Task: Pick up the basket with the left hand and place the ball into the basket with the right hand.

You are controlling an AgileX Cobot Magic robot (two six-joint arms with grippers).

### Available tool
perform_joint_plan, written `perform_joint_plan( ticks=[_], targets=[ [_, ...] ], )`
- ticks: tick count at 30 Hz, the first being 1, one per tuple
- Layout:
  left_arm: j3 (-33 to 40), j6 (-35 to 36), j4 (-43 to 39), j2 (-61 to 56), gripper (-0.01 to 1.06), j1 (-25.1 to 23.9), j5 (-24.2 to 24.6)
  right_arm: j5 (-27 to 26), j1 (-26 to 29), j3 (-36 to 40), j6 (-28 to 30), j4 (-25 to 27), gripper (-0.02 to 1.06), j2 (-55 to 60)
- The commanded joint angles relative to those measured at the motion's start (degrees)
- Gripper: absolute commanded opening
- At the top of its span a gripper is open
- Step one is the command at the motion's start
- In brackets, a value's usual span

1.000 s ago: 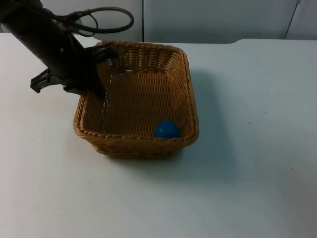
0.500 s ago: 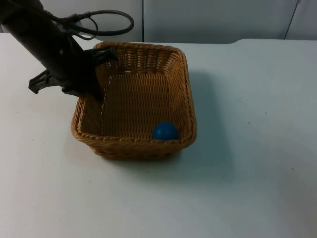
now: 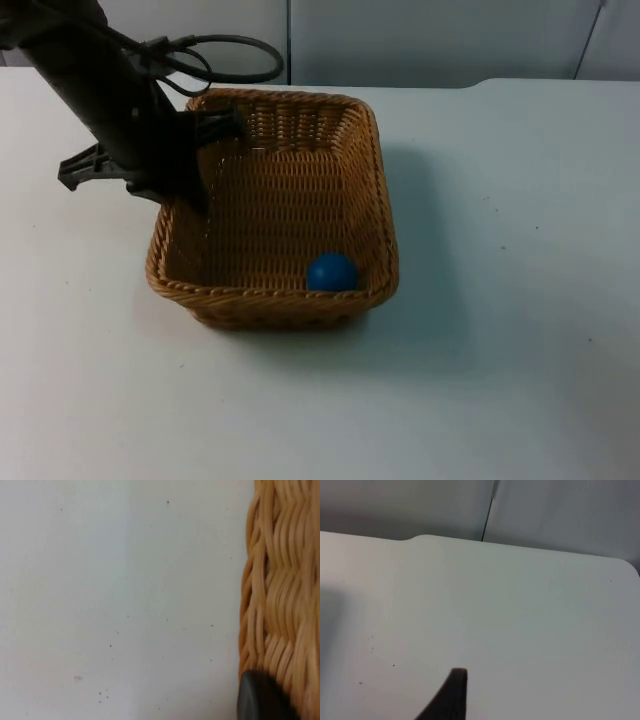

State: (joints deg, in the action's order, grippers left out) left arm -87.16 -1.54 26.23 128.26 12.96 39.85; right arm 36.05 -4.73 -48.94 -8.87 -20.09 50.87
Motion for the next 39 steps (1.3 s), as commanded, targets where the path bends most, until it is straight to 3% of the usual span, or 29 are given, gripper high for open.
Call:
perform_joint_plan(
  ticks=[1, 3, 4, 6, 7, 8, 9, 11, 12, 23, 39],
  targets=[
    [0.0, 0.2, -1.5, -0.9, 0.16, 0.6, 1.1, -0.8, 0.1, 0.3, -0.2, -0.6, 1.05, -0.2],
    [0.0, 0.2, -2.0, -1.2, 0.22, 0.6, 1.3, -0.9, 0.1, 0.3, -0.2, -0.6, 1.05, -0.2],
    [0.0, 0.2, -3.2, -1.5, 0.33, 0.6, 1.7, -1.0, 0.1, 0.3, -0.2, -0.6, 1.05, -0.2],
    [0.0, 0.2, -3.8, -1.8, 0.45, 0.6, 2.0, -1.2, 0.1, 0.3, -0.2, -0.6, 1.05, -0.2],
    [0.0, 0.2, -3.9, -1.9, 0.55, 0.6, 2.4, -1.3, 0.1, 0.3, -0.2, -0.6, 1.05, -0.2],
    [0.0, 0.3, -4.0, -2.2, 0.74, 0.6, 3.2, -1.3, 0.1, 0.3, -0.2, -0.6, 1.05, -0.2],
    [0.0, 0.3, -4.0, -2.2, 0.74, 0.6, 3.2, -1.3, 0.1, 0.3, -0.2, -0.6, 1.05, -0.2],
    [0.0, 0.4, -4.3, -2.6, 0.99, 0.6, 4.2, -1.6, 0.1, 0.3, -0.2, -0.6, 1.05, -0.2],
    [0.0, 0.6, -4.5, -3.1, 1.05, 0.6, 4.9, -1.7, 0.1, 0.3, -0.2, -0.6, 1.05, -0.2],
    [0.0, 9.8, -21.3, -12.6, 1.05, 0.6, 8.4, -4.3, 0.1, 0.3, -0.2, 1.4, 1.05, -0.2],
    [0.0, 10.7, -29.4, -33.2, 1.05, 0.6, 6.8, -5.2, 0.1, 0.3, -1.6, 2.4, 1.05, -0.2]
  ],
)
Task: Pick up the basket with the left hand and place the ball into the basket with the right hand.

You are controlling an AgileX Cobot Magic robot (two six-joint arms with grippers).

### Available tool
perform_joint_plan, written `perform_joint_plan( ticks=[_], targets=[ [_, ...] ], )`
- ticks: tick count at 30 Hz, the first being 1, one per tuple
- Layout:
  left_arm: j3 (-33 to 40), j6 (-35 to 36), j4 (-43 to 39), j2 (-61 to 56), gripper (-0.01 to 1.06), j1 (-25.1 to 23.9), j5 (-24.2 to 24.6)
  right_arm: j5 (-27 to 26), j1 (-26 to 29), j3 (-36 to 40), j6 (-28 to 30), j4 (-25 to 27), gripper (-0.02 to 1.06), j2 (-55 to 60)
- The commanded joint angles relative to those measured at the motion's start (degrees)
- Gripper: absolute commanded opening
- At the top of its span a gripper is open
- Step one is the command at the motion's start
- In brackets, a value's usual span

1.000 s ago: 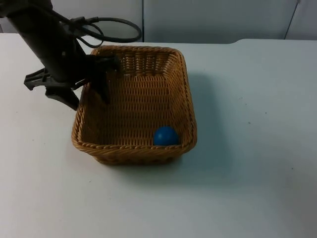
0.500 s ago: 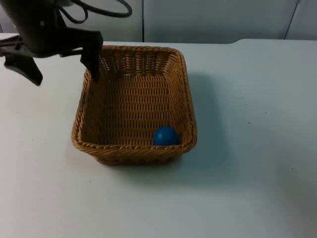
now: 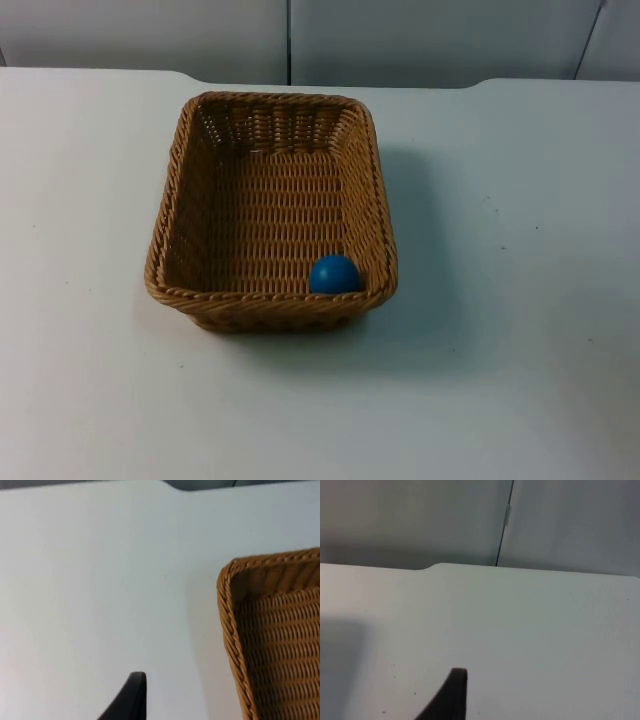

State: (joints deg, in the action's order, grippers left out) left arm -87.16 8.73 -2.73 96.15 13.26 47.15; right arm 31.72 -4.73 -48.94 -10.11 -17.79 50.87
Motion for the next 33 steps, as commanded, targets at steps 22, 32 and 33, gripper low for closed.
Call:
perform_joint_plan(
  ticks=[22, 32, 33],
  targets=[
    [0.8, 4.5, -16.9, -14.1, 1.05, -0.1, 3.3, -0.8, 0.1, 0.3, -11.9, -11.1, 1.05, -0.2],
    [20.0, 0.7, -13.4, -26.5, 1.05, -0.1, -10.7, -1.2, 0.1, 0.3, -16.7, -10.4, 1.05, -0.2],
    [22.5, 0.7, -12.6, -29.1, 1.05, -0.1, -12.5, -0.4, 0.1, 0.3, -18.7, -10.4, 1.05, -0.2]
  ],
)
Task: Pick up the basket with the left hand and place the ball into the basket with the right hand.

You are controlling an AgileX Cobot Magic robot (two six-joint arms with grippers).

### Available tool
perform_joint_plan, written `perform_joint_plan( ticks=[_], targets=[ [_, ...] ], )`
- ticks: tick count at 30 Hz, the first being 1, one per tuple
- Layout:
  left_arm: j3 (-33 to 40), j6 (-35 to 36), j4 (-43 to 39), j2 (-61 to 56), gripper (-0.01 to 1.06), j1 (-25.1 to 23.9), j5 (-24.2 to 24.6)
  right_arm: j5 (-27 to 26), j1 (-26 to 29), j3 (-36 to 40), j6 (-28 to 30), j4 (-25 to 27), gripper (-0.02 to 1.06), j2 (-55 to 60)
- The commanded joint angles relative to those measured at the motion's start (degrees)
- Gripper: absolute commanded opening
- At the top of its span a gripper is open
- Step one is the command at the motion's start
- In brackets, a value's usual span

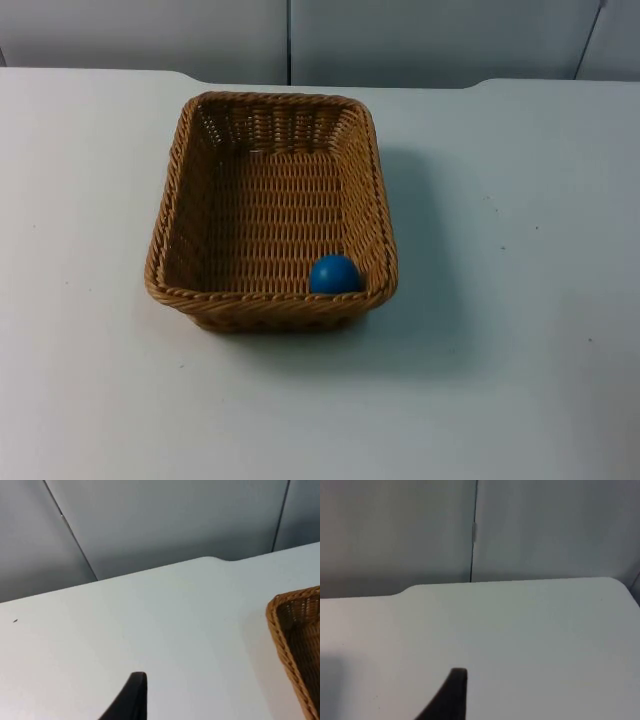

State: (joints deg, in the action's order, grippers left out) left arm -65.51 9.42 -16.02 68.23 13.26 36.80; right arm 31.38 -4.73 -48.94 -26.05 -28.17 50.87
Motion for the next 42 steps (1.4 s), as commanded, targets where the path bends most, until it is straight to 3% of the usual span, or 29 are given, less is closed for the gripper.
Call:
perform_joint_plan(
  ticks=[1, 5, 8, 10, 14, 20, 23, 31, 33, 42],
  targets=[
    [2.7, 0.0, 1.3, -4.0, 1.05, -0.1, -3.5, 1.3, 0.1, 0.3, -3.6, 0.0, 1.05, -0.2],
    [7.3, -0.2, 1.9, -11.9, 1.05, -0.1, -4.9, 0.4, -0.4, 0.3, -2.2, 0.0, 1.05, -1.7],
    [11.3, -0.2, 1.8, -18.4, 1.05, -0.1, -5.0, -8.7, -1.4, 4.0, 3.0, -0.5, 1.05, -6.9],
    [12.5, -0.2, 1.7, -20.1, 1.05, -0.1, -4.9, -9.3, -1.4, 5.6, 2.7, -0.5, 1.05, -8.8],
    [17.3, 0.2, 2.4, -24.4, 1.05, -0.1, -3.5, -3.7, -1.3, 13.8, -1.4, 0.4, 1.05, -18.0],
    [19.3, 0.1, 2.0, -26.6, 1.05, 1.2, -2.4, 2.9, -1.3, 16.3, -1.1, 1.5, 1.05, -28.7],
    [19.6, -0.4, 2.0, -26.6, 1.05, 1.9, -0.7, 7.2, -1.3, 16.3, 1.6, 1.5, 1.05, -35.1],
    [19.6, -0.4, 3.5, -31.1, 1.05, 1.9, 5.1, 20.7, -4.0, 15.9, 7.2, 9.3, 1.05, -47.2],
    [20.8, -0.4, 2.6, -31.6, 1.05, 1.9, 5.9, 23.6, -4.7, 15.2, 12.4, 11.4, 1.05, -47.7],
    [28.6, -0.4, 5.0, -33.8, 1.05, 1.9, 5.1, 23.8, -8.4, 12.1, 22.4, 15.5, 1.05, -48.3]
  ],
)
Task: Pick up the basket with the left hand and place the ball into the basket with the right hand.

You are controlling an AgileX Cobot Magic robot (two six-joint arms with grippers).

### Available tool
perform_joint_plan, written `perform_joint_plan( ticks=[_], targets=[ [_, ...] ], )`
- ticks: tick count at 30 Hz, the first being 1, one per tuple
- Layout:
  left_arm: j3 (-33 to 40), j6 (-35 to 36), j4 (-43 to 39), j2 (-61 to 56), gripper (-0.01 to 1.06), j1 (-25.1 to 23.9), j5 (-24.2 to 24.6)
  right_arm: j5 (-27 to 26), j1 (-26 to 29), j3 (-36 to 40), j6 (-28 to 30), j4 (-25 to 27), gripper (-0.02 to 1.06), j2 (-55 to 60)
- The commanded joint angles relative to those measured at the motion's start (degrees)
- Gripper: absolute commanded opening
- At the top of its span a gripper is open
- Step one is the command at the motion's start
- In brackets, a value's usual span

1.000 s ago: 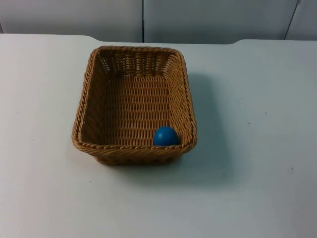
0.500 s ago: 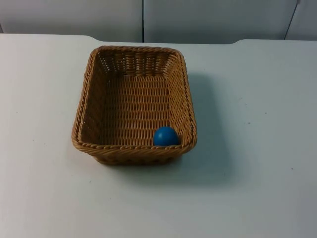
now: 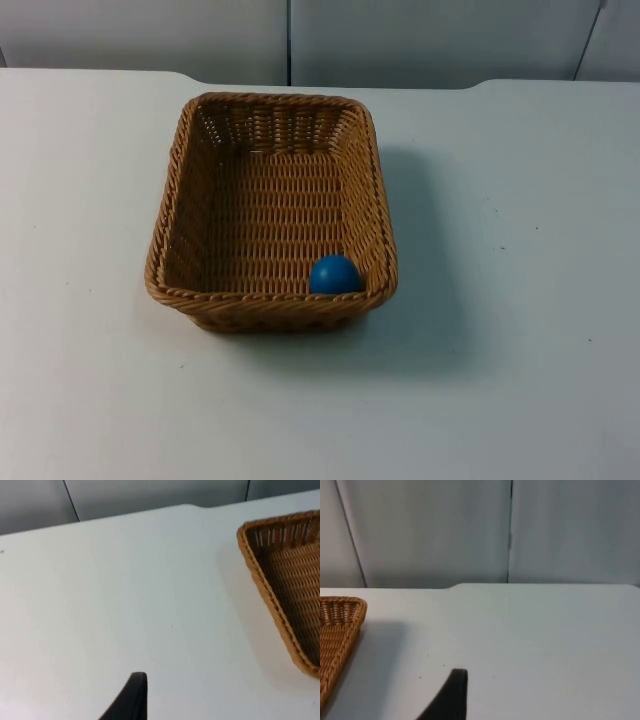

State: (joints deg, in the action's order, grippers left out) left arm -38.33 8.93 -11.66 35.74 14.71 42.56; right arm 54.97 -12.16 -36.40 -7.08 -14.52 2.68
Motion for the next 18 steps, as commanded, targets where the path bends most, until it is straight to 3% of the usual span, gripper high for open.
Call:
perform_joint_plan(
  ticks=[1, 6, 11, 15, 18],
  targets=[
    [2.2, 0.1, 0.6, -2.2, 1.05, 0.4, -0.3, 0.4, -1.7, -0.4, 7.6, 3.9, 1.05, -0.1],
    [4.7, 0.1, 0.6, -6.1, 1.05, 0.4, 1.8, 1.9, -3.8, -0.4, 10.6, 5.5, 1.05, -0.1],
    [5.0, 0.2, 2.0, -8.0, 1.05, 0.4, 4.0, 3.2, -4.0, 0.6, 10.1, 9.7, 1.05, -1.6],
    [5.0, 0.2, 2.9, -10.0, 1.05, 0.4, 4.2, 5.2, -3.7, 3.8, 6.5, 9.9, 1.05, -2.7],
    [5.0, 0.1, 2.8, -11.0, 1.05, 0.4, 4.7, 4.1, -3.4, 4.2, 8.0, 10.6, 1.05, -2.7]
  ],
)
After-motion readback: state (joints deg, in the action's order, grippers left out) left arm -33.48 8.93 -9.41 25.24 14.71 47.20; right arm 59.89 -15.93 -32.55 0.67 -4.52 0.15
